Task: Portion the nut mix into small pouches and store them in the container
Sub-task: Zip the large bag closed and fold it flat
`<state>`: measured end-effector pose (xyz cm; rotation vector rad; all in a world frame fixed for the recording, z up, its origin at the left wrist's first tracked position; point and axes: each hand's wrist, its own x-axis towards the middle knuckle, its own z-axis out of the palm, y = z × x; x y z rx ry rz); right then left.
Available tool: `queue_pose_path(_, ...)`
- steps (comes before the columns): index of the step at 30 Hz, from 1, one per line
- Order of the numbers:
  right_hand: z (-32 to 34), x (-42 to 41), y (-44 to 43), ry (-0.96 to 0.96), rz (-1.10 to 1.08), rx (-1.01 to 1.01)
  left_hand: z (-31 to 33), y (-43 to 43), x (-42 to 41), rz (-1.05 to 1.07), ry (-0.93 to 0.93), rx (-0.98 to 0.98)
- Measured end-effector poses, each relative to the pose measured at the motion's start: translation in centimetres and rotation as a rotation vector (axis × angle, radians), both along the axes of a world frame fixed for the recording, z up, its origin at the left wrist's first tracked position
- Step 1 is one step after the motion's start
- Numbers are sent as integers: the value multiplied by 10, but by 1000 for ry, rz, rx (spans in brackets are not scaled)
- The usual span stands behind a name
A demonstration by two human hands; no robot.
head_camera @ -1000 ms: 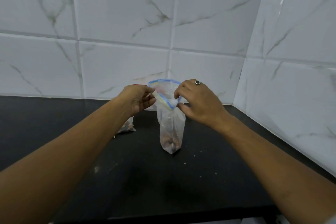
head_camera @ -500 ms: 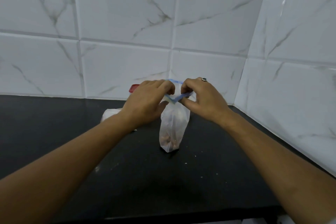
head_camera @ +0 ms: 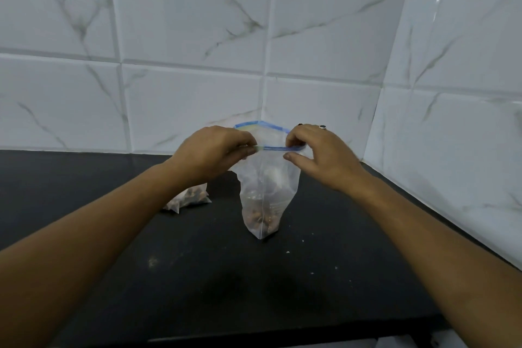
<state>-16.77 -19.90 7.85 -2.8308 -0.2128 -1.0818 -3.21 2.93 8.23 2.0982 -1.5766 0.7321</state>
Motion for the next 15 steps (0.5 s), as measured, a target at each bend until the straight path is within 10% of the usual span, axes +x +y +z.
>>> queue_pose_path(10,17,-3,-1,124,79,345,7,-5,-10,15,61,0)
queue_pose_path(15,22,-7,-2,175,47,371,10,-7,-8,-194,383,-177)
